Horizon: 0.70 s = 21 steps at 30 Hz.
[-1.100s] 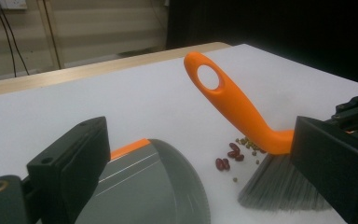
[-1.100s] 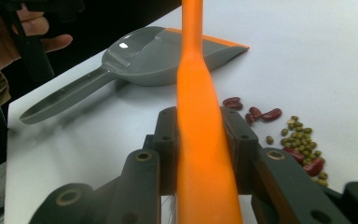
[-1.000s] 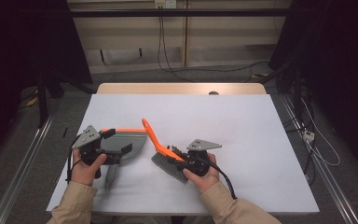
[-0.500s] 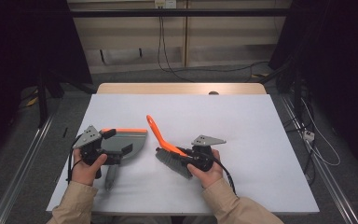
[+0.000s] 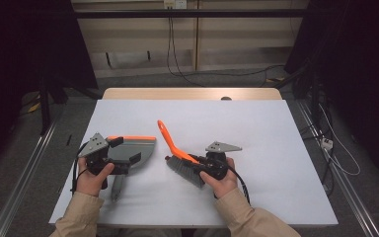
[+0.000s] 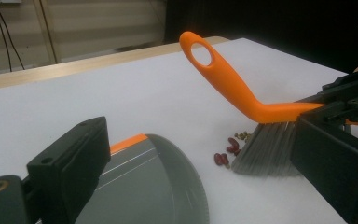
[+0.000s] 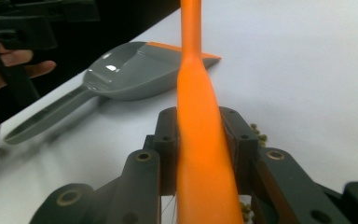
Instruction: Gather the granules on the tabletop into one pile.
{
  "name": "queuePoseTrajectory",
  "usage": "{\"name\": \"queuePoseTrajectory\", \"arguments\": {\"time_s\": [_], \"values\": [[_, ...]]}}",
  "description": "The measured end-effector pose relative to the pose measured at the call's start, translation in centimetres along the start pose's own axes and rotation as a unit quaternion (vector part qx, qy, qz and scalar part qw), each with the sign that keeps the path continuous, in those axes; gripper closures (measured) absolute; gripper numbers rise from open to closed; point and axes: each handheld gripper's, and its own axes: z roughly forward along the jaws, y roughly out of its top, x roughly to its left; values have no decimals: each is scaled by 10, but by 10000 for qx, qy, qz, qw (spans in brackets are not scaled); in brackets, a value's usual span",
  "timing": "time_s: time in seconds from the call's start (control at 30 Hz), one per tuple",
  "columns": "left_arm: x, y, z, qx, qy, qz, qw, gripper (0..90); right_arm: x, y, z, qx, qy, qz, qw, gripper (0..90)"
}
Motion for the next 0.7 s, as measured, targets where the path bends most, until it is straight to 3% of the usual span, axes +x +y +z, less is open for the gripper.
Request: {"name": "queuePoseTrajectory", "arguments": {"time_s": [0.17, 0.33, 0.5, 0.7], "values": [[1, 0, -1, -22, 17, 11, 10000, 51, 5, 9, -5, -211, 54, 79, 9997, 708], [0, 1, -1, -17, 16, 12, 10000, 51, 13, 24, -3, -407, -48, -57, 9991, 708], [2, 1, -3, -56, 34, -20, 10000, 51, 16, 27, 13, -485, -250, 13, 9985, 708], [2, 1, -3, -64, 32, -12, 10000, 51, 25, 25, 39, -367, -250, 94, 9990, 708]]}}
